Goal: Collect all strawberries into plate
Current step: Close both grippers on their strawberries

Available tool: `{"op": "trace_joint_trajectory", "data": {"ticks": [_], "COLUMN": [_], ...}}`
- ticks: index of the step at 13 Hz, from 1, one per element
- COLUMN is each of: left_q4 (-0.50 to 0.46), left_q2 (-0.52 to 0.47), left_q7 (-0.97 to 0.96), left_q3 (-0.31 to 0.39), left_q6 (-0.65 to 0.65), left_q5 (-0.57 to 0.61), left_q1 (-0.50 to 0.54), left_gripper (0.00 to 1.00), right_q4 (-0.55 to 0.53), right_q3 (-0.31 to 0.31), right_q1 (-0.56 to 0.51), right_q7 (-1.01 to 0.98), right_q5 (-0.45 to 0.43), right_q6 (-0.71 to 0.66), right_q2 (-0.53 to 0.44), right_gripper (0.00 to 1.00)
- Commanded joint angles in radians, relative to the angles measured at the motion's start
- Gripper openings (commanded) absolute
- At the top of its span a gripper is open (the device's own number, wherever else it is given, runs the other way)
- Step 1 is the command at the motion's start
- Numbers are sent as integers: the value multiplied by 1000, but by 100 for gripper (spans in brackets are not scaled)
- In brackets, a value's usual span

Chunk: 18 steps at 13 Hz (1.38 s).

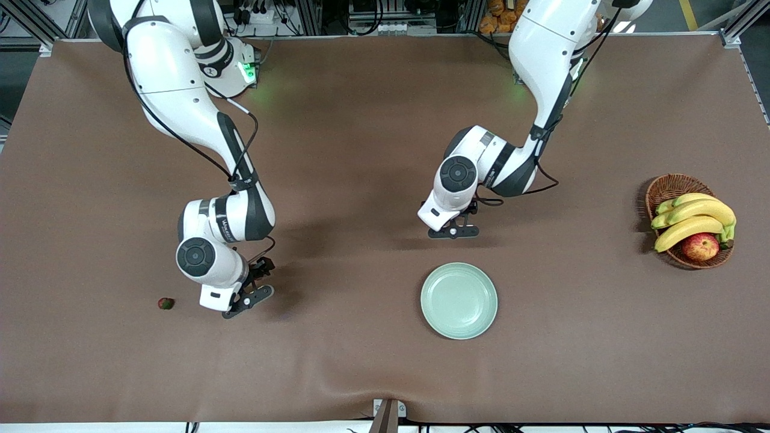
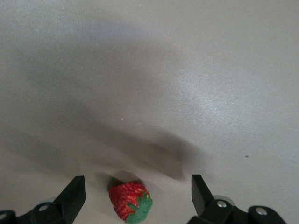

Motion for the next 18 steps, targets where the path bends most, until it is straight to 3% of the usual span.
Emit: {"op": "trace_joint_trajectory", "data": {"ticks": [1,5,7,13,15,18], "left_q4": [-66,-74,-74,-74,-74,-74], "left_q2": [-54,-54,-54,-49,-46,-37], "left_q7": [-40,-36,-40,-43,-43,-44], "left_q3": [0,-2,-3,-8,-8,-8], "left_q6": [13,13,13,13,13,15], "left_q5": [23,25,23,14,14,9], "left_q1": [-5,-7,-7,-8,-8,-11], "left_gripper": [83,68,68,64,55,55], "right_q4": [-35,-40,-41,-41,-41,-41], "right_q3": [15,15,15,15,15,15], "right_q1": [-15,-15,-15,-18,-18,-23], "right_q7": [-19,-16,-17,-17,-17,-17], "right_q5": [21,40,83,83,83,83], "right_q6": [6,-3,-8,-22,-26,-27], "right_q2": [-19,-19,-19,-22,-24,-22], "right_gripper": [100,100,100,100,100,100]}}
